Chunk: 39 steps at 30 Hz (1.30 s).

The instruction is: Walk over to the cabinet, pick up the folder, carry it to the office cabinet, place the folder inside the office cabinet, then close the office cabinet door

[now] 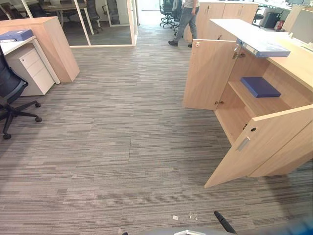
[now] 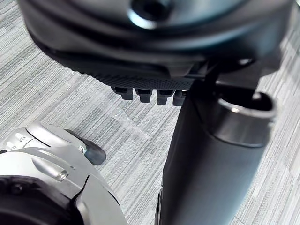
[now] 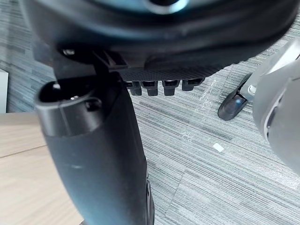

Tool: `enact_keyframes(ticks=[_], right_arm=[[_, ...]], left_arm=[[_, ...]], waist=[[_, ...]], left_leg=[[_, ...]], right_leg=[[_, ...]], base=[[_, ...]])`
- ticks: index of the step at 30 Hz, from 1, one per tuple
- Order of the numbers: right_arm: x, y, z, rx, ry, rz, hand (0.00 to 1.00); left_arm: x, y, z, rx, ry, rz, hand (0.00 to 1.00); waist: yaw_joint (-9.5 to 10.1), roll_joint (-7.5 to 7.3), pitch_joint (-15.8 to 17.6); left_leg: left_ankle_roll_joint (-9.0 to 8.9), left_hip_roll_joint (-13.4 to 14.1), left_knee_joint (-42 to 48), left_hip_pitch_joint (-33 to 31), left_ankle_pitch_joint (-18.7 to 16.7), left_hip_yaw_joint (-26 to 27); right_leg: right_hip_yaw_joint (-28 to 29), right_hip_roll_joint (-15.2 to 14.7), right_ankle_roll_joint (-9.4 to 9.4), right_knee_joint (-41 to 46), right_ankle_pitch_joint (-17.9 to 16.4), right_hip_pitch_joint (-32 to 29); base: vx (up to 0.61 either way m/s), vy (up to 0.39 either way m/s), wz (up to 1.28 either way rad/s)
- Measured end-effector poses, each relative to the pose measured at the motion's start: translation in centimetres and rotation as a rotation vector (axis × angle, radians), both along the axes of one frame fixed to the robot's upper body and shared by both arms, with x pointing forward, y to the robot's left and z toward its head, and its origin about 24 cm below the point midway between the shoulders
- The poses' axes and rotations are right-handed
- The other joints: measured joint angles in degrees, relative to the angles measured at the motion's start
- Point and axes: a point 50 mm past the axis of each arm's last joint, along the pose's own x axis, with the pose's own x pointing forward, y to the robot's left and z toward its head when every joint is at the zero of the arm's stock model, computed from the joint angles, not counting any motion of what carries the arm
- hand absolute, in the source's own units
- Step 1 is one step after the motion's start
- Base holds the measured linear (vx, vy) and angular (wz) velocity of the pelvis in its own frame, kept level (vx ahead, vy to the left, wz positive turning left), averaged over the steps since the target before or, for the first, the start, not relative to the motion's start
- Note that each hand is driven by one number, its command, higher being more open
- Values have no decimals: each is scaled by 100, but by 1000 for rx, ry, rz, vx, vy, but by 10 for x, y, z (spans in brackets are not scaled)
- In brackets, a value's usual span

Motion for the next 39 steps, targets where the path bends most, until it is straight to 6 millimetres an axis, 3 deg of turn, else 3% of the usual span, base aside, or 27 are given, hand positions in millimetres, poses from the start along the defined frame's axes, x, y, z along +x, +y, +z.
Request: enact_keyframes(ticks=[8,39], right_arm=[[0,13,-3,43,-1,46,100],[20,26,-2,-1,35,377,100]], left_arm=[[1,-4,-1,-33,-36,80,100],[25,7,4,107,-4,-178,100]], waist=[[0,-6,18],[7,-174,123]], left_leg=[[-25,2,-1,33,-24,-60],[-13,-31,19,96,-4,-209]], right_leg=[[-59,-2,21,1,-60,90],[-218,-40,53,1,-84,176]], base=[[2,-16,3],[-5,-4,2]])
